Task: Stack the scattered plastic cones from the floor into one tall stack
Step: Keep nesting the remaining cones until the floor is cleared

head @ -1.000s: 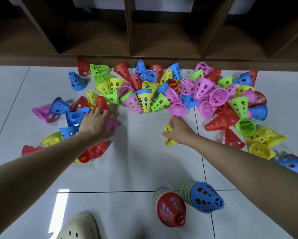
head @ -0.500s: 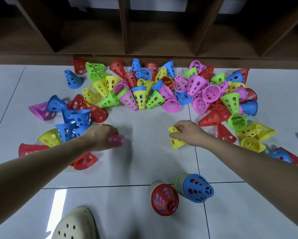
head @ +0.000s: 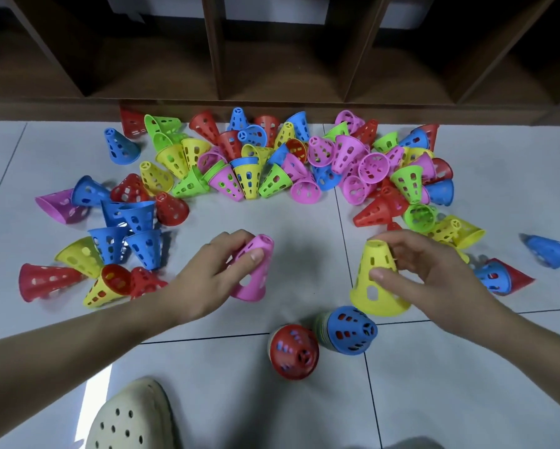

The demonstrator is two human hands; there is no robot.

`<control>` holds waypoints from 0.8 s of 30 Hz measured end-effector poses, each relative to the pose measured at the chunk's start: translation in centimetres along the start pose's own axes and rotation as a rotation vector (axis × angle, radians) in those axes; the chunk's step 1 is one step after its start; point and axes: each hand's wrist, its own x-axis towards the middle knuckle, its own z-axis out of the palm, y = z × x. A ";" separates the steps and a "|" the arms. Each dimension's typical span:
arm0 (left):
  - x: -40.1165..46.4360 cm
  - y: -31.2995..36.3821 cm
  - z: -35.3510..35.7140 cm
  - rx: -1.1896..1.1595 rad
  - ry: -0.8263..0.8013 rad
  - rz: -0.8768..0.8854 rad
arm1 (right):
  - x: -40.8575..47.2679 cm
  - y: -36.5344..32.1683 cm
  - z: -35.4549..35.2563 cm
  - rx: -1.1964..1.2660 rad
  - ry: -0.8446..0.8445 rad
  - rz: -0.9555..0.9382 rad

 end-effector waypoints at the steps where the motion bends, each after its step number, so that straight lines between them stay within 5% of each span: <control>1: -0.7 0.8 0.4 0.000 0.007 0.036 | -0.9 0.1 0.1 -0.026 -0.001 -0.026; 9: -4.8 2.6 3.7 0.032 -0.123 0.197 | -4.7 3.8 1.1 -0.344 -0.177 -0.044; 24: -5.8 -0.5 3.9 0.307 -0.312 0.273 | -1.1 2.5 3.6 -0.184 -0.158 -0.015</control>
